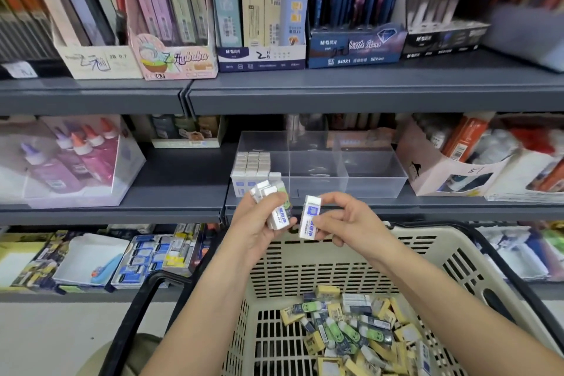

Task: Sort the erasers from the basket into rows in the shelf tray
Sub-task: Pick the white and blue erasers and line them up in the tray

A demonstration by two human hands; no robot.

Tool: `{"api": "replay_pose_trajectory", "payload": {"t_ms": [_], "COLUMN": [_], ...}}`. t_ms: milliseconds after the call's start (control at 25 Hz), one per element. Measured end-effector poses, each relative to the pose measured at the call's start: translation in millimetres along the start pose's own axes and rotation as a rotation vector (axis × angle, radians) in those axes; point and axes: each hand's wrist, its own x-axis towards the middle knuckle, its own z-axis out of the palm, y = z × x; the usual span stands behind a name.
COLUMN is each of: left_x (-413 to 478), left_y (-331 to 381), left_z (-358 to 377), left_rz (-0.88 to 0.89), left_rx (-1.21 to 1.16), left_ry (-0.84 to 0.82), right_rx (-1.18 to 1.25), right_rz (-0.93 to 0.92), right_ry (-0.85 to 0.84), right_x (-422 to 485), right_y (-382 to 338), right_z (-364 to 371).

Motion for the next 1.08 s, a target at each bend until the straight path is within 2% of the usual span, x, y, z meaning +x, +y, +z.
{"api": "replay_pose_trajectory", "payload": {"t_ms": [160,320,400,520,600,720,880,1000,1080], "left_x": [11.6,20.8,24.6,28.4,29.4,30.1,30.1,27.9,26.9], "left_y": [6.0,12.0,12.0,9.7,7.6,7.2,7.7,6.6,7.1], "left_z": [-16.8,-28.0,-31.0,-34.2,-35.0,-33.4,-32.5,-32.8,-32.6], "left_rz": [0.088,0.161,0.182,0.167,0.159,0.157,0.139,0.098,0.068], "left_rx": [0.027,0.111,0.132,0.147,0.161,0.206,0.189,0.125,0.062], "left_ry": [0.072,0.156,0.198,0.245,0.255,0.249,0.226,0.178,0.128], "right_rx": [0.009,-0.099,-0.230,-0.585,-0.815,-0.979,-1.230,-1.214,-1.138], "right_rz": [-0.003,-0.101,-0.151,-0.216,-0.171,-0.120,-0.207,-0.205,-0.254], "right_ry": [0.033,0.069,0.142,0.248,0.181,0.027,-0.056,-0.090,-0.023], "right_x": [24.8,59.4,81.0,114.1,129.7,140.6,143.2,141.1,133.8], "right_y": [-10.6,-27.4,-38.3,-52.6,-52.6,-39.9,-29.8,-28.9,-32.3], "right_z": [2.0,2.8,2.4,5.5,11.1,20.1,24.9,25.6,23.7]}}
